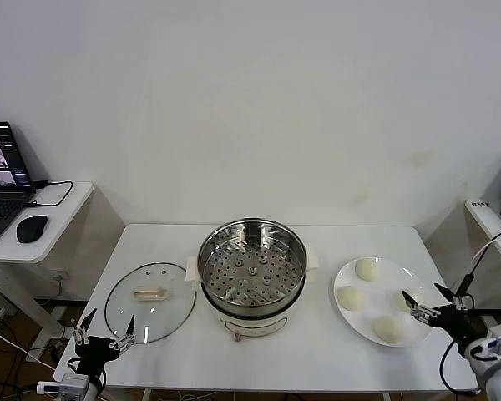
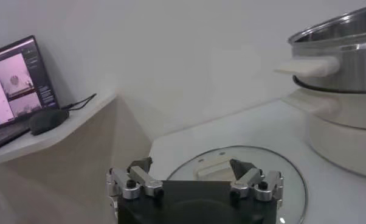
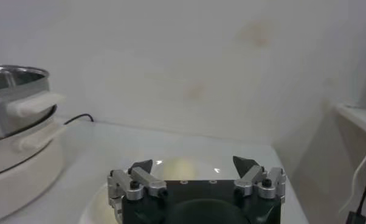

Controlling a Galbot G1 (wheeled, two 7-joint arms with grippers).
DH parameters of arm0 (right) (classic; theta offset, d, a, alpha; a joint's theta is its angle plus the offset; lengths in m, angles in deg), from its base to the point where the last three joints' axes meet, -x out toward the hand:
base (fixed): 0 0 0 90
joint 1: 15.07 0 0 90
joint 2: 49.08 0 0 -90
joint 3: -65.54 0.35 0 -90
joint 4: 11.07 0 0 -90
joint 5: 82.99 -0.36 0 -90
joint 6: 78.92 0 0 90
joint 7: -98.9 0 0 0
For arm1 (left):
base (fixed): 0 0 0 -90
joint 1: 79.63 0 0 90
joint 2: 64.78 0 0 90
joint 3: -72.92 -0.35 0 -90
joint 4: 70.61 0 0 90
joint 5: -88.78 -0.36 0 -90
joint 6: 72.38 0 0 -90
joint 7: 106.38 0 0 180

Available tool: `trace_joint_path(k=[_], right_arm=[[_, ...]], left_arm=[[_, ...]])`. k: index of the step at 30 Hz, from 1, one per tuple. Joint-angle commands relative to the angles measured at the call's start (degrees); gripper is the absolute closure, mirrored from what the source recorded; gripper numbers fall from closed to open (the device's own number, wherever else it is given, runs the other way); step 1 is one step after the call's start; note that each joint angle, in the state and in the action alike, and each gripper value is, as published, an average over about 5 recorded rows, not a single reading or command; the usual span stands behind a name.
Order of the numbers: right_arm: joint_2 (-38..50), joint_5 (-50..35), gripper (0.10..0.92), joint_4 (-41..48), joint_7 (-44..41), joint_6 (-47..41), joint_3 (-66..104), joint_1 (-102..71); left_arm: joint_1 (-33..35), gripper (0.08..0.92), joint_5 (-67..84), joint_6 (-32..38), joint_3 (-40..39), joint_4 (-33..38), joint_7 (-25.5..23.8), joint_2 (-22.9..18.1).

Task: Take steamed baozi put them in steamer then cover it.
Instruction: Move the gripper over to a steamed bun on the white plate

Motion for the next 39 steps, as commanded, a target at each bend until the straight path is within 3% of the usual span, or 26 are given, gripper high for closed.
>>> trace_joint_path(k=[1, 8, 14, 21, 32, 39], right_arm=[[6.09, 9.57, 0.202, 1.88, -6.36, -3.74, -0.36, 8.48], [14.55, 23.13, 0.203, 7.88, -22.84, -6.66, -5.05, 19.06], [18.70, 38.64, 0.203, 12.16, -39.69, -3.40, -11.01, 29.47], [22.36, 48.12, 0.202, 17.95, -53.02, 1.37, -31.57, 49.01], [13.63, 52.44, 0.202, 31.41, -56.72, 11.26, -62.59, 74.40], [5.63, 56.69, 0.203, 39.94, -56.07, 16.64, -63.98, 75.94]], left_arm=[[0.66, 0.177, -1.68, 0.02, -0.14, 1.51, 0.16, -1.21], [1.33, 0.177, -2.17, 0.20, -0.26, 2.42, 0.46, -2.39], [1.70, 0.177, -2.51, 0.33, -0.23, 3.28, 0.64, -3.17], [2.53, 0.177, -3.17, 0.57, -0.36, 4.35, 0.67, -4.16], [3.27, 0.177, -4.52, 1.18, -0.47, 5.80, 0.83, -3.84], [4.26, 0.177, -5.11, 1.34, -0.39, 6.12, 0.90, -4.90]])
